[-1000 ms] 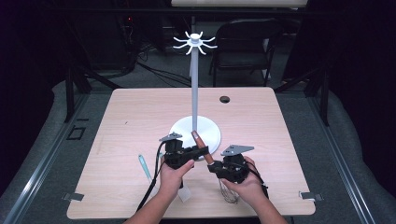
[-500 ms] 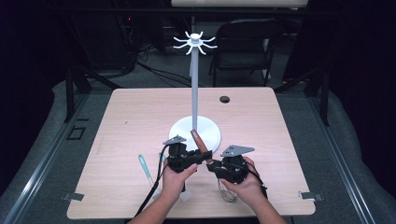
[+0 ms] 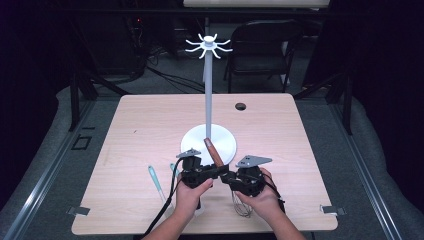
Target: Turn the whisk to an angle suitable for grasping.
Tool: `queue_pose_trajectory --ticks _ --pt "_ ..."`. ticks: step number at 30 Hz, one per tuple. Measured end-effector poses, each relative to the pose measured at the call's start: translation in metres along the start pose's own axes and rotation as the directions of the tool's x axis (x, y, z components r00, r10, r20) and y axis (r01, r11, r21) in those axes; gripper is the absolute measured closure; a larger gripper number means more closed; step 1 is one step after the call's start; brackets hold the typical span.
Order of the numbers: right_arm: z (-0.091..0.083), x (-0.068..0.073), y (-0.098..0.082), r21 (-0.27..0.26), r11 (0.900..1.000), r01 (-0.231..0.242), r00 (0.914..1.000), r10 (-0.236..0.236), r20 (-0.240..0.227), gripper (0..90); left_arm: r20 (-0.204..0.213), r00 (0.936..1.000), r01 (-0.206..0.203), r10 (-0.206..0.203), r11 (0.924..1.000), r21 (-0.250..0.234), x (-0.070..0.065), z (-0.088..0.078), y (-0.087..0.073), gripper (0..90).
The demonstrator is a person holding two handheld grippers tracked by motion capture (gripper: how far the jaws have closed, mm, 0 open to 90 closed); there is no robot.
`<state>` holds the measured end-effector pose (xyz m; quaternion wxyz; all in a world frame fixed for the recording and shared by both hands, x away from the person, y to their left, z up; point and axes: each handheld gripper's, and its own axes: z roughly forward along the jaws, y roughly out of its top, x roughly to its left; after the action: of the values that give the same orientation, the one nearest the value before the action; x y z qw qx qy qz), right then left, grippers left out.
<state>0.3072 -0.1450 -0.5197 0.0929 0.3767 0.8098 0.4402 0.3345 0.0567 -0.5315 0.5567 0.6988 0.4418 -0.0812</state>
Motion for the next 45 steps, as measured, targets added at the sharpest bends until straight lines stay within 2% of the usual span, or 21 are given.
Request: queue_pose_trajectory --ticks 6,9,11,13,16,19,23,26,29,32,39,45 --pt "0.0 -0.001 -0.001 -0.002 1.0 -0.004 1.0 0.004 -0.003 72.1 0.007 0.9999 0.012 -0.012 0.9999 0.002 0.002 0.0 0.001 65.2" --pt "-0.003 -0.002 0.0 0.001 1.0 0.003 0.9995 -0.003 -0.031 67.3 -0.003 0.9993 0.036 -0.036 0.9993 -0.002 0.006 -0.002 0.002 65.4" --pt "-0.007 -0.003 -0.001 -0.003 1.0 0.01 0.9998 -0.01 -0.018 67.1 -0.003 0.9986 0.052 -0.052 0.9986 -0.008 0.009 -0.003 0.004 65.8" --pt "-0.012 -0.006 0.0 -0.008 1.0 0.003 0.9997 -0.003 -0.025 67.0 -0.003 0.9979 0.064 -0.064 0.9978 -0.014 0.013 -0.006 0.005 66.3" --pt "-0.022 -0.015 0.001 -0.026 1.0 -0.018 0.9998 0.018 -0.011 67.1 -0.004 0.9969 0.078 -0.078 0.9967 -0.022 0.014 -0.009 0.007 67.4" --pt "-0.027 -0.027 -0.001 -0.04 0.998 -0.049 0.9983 0.05 0.029 66.7 0.004 0.9972 0.075 -0.075 0.9967 -0.031 0.014 -0.012 0.009 68.3" --pt "-0.024 -0.047 -0.01 -0.03 0.993 -0.116 0.9873 0.119 0.105 66.2 0.008 0.9979 0.065 -0.065 0.9976 -0.025 0.011 -0.013 0.01 68.9" --pt "-0.02 -0.06 -0.017 -0.008 0.985 -0.17 0.9769 0.17 0.129 66.3 0.022 0.9982 0.056 -0.055 0.9982 -0.02 0.006 -0.013 0.011 69.6" --pt "-0.018 -0.065 -0.02 0.007 0.983 -0.183 0.9734 0.18 0.142 66.3 0.042 0.9982 0.044 -0.044 0.999 -0.008 0.0 -0.014 0.013 70.4" --pt "-0.019 -0.066 -0.02 0.016 0.985 -0.171 0.9742 0.167 0.152 66.1 0.055 0.9981 0.029 -0.029 0.9996 0.0 -0.006 -0.016 0.014 71.1" --pt "-0.016 -0.063 -0.021 0.018 0.986 -0.164 0.9755 0.159 0.152 66.0 0.033 0.999 -0.03 0.03 0.9996 -0.005 -0.018 -0.02 0.02 71.4" --pt "-0.015 -0.062 -0.021 0.024 0.987 -0.16 0.9767 0.155 0.149 66.0 0.001 0.9938 -0.111 0.111 0.9938 0.0 -0.028 -0.026 0.028 71.5"
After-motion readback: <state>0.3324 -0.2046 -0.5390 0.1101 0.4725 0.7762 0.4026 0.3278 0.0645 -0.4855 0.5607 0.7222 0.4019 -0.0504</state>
